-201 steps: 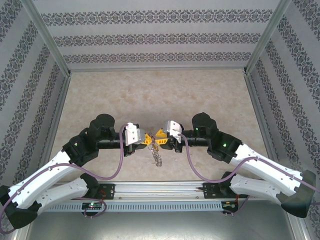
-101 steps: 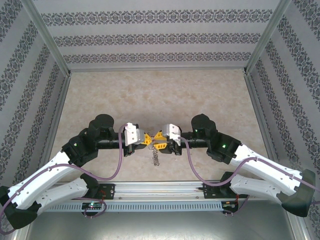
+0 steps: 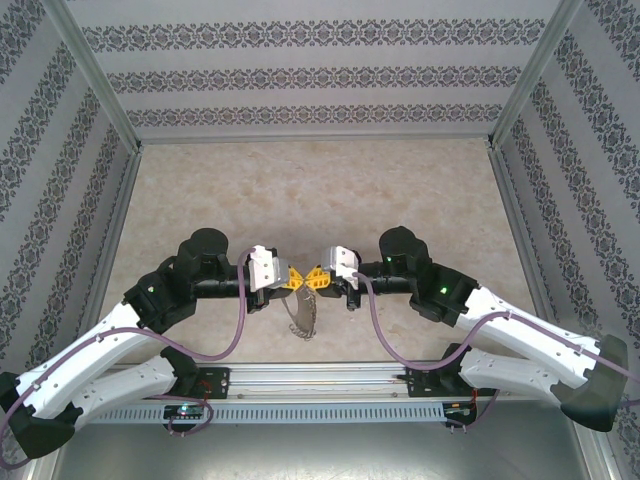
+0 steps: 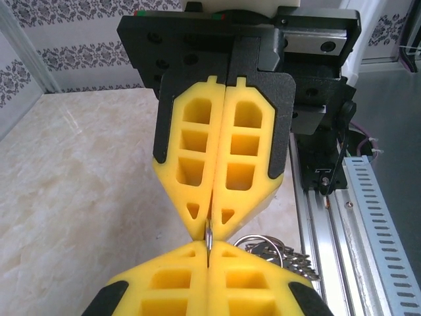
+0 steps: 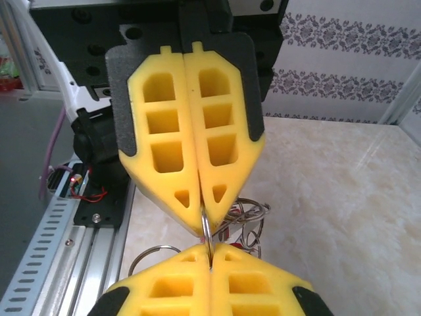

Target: Put the keys on the keyring

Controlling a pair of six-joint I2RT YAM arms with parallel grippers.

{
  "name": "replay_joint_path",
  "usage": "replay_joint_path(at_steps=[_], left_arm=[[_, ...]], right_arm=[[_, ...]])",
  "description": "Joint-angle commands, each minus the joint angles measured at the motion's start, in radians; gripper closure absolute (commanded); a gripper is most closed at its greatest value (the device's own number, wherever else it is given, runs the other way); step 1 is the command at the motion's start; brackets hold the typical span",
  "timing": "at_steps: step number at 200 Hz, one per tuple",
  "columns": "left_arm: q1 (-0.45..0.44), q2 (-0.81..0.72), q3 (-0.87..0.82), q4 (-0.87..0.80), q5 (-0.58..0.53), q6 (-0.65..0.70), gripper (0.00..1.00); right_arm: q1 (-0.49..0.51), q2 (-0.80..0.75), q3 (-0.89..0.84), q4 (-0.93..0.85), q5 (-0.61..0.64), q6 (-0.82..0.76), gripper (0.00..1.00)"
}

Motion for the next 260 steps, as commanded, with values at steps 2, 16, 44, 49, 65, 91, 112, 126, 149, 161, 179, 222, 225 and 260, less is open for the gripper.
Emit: replay_joint_path(at_steps=[2,16,44,49,65,91,112,126,149,161,179,222,225,260], left_arm=[[-0.001,-0.007,0.025,0.009,-0.032,0.01,0.99],[-0.003,-0.003,0.041,-0.038,-0.107,0.029,0.89],[-0.017,0.006,0.054,-0.057,-0.202,0.043,0.82],[-0.02,0.011,0.055,-0.056,-0.213,0.044,0.81],[-0.03,0.027,0.063,-0.053,-0.245,0.051,0.79],[-0.036,0.059,0.066,-0.021,-0.226,0.054,0.76],[-0.04,0.09,0.074,-0.029,-0.2,0.061,0.76],[-0.042,0.098,0.071,-0.031,-0.178,0.06,0.76],[-0.043,0.103,0.07,-0.03,-0.178,0.055,0.76],[-0.043,0.107,0.071,-0.027,-0.18,0.055,0.76],[-0.042,0.113,0.071,-0.024,-0.178,0.057,0.76],[-0.045,0.124,0.068,-0.026,-0.173,0.06,0.77],[-0.045,0.124,0.069,-0.026,-0.172,0.06,0.78],[-0.045,0.139,0.076,-0.047,-0.138,0.064,0.97]], right_arm=[[0.01,-0.001,0.027,-0.01,0.077,-0.016,1.0],[0.01,-0.002,0.04,-0.041,0.135,-0.026,1.0],[0.029,0.022,0.072,-0.107,0.227,-0.048,1.0],[0.034,0.028,0.078,-0.115,0.24,-0.052,1.0],[0.047,0.044,0.095,-0.139,0.27,-0.055,1.0],[0.054,0.057,0.106,-0.152,0.292,-0.055,1.0],[0.055,0.056,0.108,-0.155,0.299,-0.055,1.0],[0.055,0.051,0.109,-0.159,0.298,-0.055,1.0],[0.056,0.046,0.109,-0.163,0.293,-0.06,1.0],[0.058,0.05,0.109,-0.165,0.292,-0.061,1.0],[0.061,0.048,0.112,-0.166,0.291,-0.065,1.0],[0.064,0.043,0.119,-0.165,0.282,-0.07,1.0],[0.064,0.044,0.118,-0.165,0.281,-0.071,1.0],[0.066,0.038,0.113,-0.159,0.275,-0.071,1.0]])
